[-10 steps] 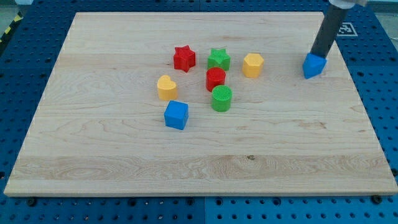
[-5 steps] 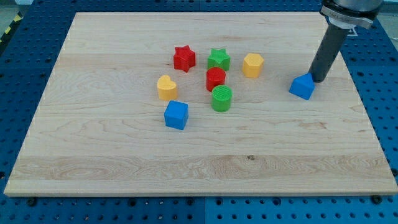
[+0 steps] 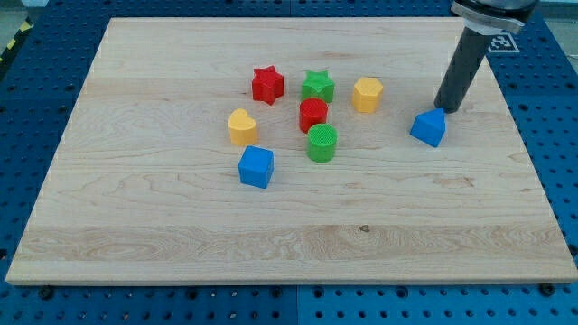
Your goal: Push the blue triangle parallel right side of the green circle
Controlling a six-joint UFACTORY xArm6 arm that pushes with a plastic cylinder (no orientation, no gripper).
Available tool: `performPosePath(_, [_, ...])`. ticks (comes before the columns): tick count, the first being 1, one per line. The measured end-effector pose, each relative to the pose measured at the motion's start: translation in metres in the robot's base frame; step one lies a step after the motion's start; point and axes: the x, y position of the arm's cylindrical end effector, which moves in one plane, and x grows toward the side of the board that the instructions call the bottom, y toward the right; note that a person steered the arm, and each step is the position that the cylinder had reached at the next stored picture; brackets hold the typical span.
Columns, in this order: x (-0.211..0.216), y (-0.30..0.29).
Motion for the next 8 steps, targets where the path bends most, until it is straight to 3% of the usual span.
performPosePath(2, [0.045, 0.000])
performPosePath(6, [0.000, -0.021])
performPosePath(8, [0.027, -0.044])
